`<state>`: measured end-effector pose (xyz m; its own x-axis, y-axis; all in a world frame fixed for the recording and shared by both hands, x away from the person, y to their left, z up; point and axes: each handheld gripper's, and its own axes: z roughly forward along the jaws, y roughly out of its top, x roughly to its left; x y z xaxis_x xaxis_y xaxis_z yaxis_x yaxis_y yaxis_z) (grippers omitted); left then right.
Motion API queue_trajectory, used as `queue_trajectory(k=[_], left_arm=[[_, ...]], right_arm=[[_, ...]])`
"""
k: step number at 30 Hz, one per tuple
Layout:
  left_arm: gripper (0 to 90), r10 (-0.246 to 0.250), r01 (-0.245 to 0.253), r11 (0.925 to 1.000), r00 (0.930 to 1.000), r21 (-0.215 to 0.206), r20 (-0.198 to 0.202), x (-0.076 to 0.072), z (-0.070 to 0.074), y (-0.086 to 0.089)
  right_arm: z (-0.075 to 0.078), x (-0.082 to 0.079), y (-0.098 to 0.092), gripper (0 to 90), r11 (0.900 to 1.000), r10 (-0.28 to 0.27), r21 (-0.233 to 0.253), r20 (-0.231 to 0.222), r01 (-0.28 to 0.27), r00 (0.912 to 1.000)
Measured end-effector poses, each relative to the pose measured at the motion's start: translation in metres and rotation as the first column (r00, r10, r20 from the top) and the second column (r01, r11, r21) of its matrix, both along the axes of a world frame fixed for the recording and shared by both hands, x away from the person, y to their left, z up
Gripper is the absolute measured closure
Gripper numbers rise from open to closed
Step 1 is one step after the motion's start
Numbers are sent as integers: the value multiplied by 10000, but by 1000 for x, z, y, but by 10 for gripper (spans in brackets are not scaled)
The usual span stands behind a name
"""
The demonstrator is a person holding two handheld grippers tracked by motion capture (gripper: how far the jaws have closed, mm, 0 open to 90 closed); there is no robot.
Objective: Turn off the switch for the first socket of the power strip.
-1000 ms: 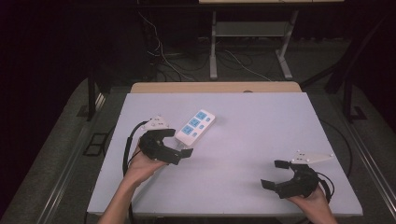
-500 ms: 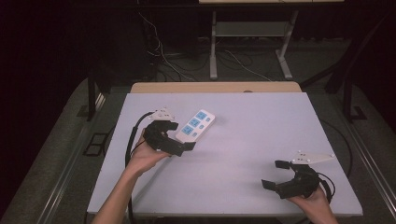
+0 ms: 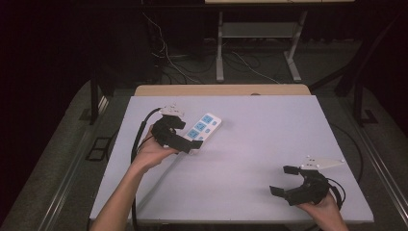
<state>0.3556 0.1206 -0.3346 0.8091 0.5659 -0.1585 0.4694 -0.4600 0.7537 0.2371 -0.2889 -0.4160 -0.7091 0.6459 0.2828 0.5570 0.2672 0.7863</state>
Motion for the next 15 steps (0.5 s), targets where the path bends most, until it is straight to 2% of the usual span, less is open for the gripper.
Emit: queue_trajectory(k=[10, 15], left_arm=[[3, -148, 155, 9993, 9997, 347, -212, 13, -2, -5], [72, -152, 165, 9979, 9996, 620, -219, 21, -2, -8]], right_arm=[[-1, 0, 0, 6, 10000, 7, -73, -27, -8, 10000], [-1, 0, 0, 6, 10000, 4, -87, -7, -4, 10000]])
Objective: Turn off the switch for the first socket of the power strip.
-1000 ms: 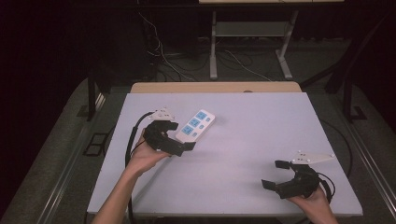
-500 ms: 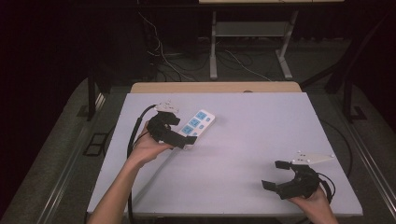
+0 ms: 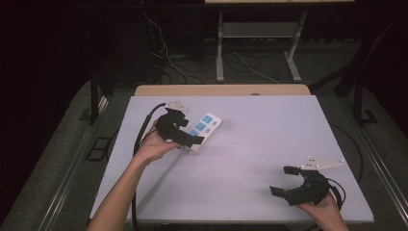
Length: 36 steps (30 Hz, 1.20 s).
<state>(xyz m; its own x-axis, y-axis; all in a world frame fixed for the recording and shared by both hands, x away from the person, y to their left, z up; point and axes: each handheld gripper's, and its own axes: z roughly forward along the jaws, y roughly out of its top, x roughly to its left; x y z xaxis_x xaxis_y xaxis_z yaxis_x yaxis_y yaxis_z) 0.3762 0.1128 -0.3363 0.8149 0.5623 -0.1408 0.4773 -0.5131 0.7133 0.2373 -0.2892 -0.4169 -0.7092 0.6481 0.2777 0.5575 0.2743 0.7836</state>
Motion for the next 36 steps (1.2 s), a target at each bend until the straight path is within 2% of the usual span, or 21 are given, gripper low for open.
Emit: queue_trajectory(k=[7, 11, 23, 34, 36], left_arm=[[161, -89, 92, 9993, 9999, 364, -94, 9, -2, -3], [241, -121, 130, 9989, 9997, 453, -200, 15, -5, -4], [592, -73, 92, 9990, 9991, 443, -411, 27, -14, -1], [818, 147, -122, 9995, 9966, 303, -810, 40, -26, 1], [838, 115, -91, 9996, 9960, 273, -890, 43, -28, 0]], right_arm=[[0, 0, -1, 6, 9999, -55, -119, -60, 54, 10000], [-1, 0, -1, 6, 9999, -76, -151, -84, 75, 9999], [-2, 1, -1, 7, 9997, -56, -237, -134, 52, 9999], [-2, 1, 0, 7, 9995, -21, -310, -187, 16, 9998], [-3, 2, -1, 6, 9995, -29, -311, -189, 23, 9998]])
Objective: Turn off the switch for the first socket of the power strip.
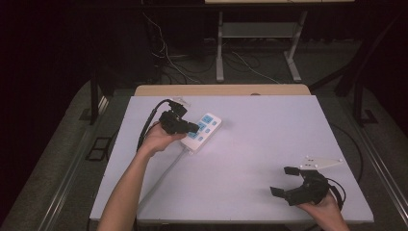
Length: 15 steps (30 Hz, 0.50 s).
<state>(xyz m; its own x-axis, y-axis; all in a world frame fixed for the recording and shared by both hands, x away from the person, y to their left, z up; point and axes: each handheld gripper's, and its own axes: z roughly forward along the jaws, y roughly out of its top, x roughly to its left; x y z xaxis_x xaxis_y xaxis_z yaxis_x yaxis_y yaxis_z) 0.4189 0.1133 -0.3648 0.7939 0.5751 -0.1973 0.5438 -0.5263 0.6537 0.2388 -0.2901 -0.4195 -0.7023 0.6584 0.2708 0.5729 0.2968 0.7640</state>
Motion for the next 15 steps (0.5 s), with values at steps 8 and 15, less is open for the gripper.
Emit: queue_trajectory(k=[8, 15], left_arm=[[891, 118, -118, 9999, 9996, 3, -253, 10, -11, 2], [892, 371, -373, 9993, 9981, -43, -494, 17, -19, 7]], right_arm=[[1, 0, -2, 7, 10000, -3, 80, 50, 3, 10000], [0, 0, -2, 6, 10000, 9, 47, 73, -9, 10000]])
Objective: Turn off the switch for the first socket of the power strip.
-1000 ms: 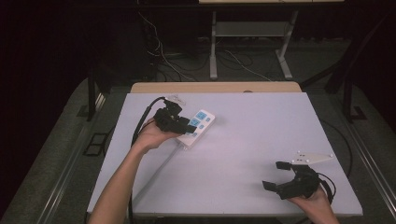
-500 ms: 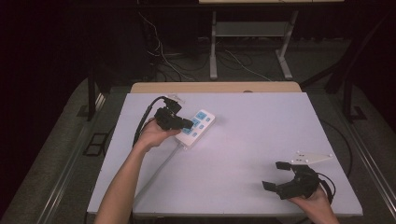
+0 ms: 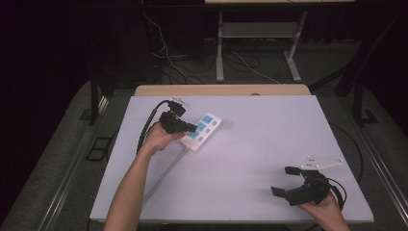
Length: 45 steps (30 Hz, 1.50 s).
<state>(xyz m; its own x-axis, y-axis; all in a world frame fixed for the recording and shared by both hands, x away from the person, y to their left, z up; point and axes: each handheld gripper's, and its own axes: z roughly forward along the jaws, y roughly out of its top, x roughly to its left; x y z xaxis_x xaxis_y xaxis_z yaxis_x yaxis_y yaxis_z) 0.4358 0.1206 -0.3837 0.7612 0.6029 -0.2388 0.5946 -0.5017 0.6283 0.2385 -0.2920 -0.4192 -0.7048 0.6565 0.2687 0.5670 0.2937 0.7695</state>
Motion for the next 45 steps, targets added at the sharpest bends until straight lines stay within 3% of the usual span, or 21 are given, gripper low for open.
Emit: queue_trajectory(k=[31, 40, 45], left_arm=[[893, -447, 458, 9986, 9982, 278, -389, 5, -21, -19], [892, -382, 409, 9975, 9982, 579, -460, 4, -27, -22], [892, -373, 394, 9984, 9980, 412, -504, 4, -28, -21]], right_arm=[[-1, 0, 0, 6, 9999, 43, -130, -30, -44, 10000], [0, 0, -1, 7, 9998, 78, -162, -49, -79, 10000], [0, 0, -4, 7, 9999, 4, -137, -29, -4, 10000]])
